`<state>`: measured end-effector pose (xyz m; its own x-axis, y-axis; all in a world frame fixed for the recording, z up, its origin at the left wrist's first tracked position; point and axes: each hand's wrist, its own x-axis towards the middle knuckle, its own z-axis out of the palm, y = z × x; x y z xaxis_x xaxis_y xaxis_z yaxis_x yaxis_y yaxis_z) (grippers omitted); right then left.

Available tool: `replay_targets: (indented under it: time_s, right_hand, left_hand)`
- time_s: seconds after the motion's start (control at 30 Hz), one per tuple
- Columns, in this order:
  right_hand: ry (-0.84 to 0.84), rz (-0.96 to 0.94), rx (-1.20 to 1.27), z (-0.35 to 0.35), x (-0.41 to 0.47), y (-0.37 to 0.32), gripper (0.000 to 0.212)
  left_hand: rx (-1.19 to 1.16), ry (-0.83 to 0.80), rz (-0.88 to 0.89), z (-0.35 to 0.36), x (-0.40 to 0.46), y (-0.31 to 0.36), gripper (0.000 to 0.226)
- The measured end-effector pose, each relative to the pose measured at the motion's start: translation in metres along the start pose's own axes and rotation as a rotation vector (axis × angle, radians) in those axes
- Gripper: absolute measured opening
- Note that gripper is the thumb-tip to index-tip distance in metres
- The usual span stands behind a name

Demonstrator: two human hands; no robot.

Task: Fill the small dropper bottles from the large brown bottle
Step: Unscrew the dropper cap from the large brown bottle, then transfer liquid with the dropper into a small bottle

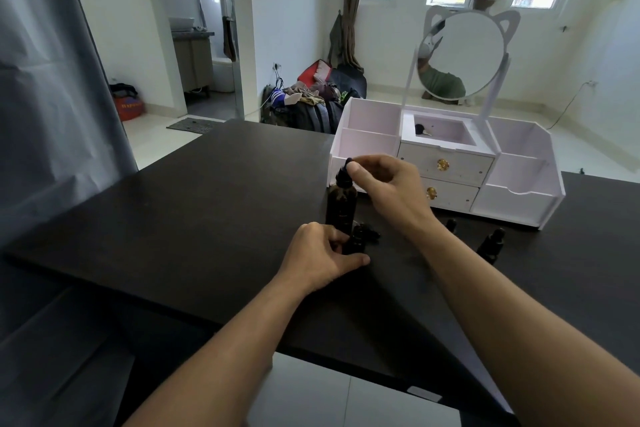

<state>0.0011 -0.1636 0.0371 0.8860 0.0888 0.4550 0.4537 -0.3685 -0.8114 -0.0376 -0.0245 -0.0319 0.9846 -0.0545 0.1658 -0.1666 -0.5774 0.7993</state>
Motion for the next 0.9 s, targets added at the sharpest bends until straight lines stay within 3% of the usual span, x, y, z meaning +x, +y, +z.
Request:
replay_targets:
  time_s: [0.63,0.9]
  right_hand:
    - [0.065,-0.006,-0.022,0.016,0.014,-0.009,0.013]
    - [0.043,-0.030,-0.042,0.010,0.020,-0.021,0.014]
  left_hand:
    - [-0.008,0.025,-0.036,0.000,-0.001,0.002,0.040]
    - [0.029,0.025,-0.009,0.001,-0.001,0.001,0.049]
